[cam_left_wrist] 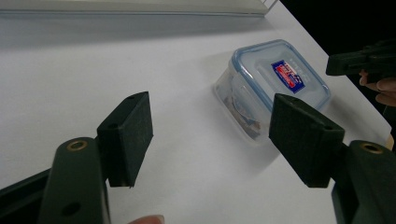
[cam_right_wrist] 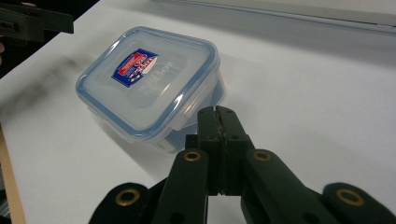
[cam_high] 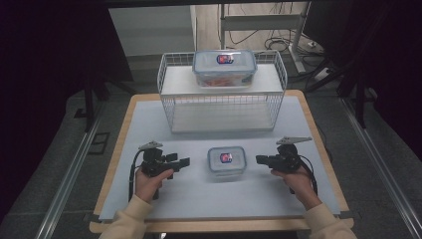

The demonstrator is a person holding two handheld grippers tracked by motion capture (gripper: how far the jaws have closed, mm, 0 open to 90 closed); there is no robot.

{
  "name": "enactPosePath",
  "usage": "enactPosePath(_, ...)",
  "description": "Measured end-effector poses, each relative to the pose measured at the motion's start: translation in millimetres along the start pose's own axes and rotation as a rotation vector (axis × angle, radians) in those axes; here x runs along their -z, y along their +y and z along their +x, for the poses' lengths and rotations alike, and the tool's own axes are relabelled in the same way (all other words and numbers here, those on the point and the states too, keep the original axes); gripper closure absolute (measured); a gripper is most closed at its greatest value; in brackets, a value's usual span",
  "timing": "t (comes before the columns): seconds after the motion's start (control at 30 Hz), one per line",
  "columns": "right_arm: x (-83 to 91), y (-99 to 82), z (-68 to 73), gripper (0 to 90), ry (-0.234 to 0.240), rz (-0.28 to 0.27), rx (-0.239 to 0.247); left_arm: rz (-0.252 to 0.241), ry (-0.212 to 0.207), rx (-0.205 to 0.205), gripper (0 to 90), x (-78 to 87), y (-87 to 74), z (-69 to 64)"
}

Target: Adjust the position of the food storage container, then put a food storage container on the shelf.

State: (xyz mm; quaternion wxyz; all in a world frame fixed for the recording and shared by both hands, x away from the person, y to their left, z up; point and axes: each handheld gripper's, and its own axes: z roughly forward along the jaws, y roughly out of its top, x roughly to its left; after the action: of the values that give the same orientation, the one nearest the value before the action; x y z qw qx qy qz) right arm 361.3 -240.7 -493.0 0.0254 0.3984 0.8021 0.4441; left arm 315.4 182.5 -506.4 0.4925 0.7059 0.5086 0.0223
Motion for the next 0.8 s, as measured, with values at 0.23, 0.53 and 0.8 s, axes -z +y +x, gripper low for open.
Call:
enactPosePath(0.23, 3.3, 3.3, -0.1, 47.5, 0.009, -0.025, -0.024, 0.005, 0.023, -0.008, 25.8, -1.3, 2.0, -3.8)
enactPosePath(0.53, 3.0, 7.3, -2.2, 28.8, 0.054, -0.025, -0.079, 0.038, -0.025, 0.012, 19.7, -13.9, 5.9, -13.2)
enactPosePath(0.8, -9.4, 11.4, 0.3, 25.2, 0.091, -0.002, -0.101, 0.084, -0.056, 0.042, 19.1, -39.2, 9.8, -19.2)
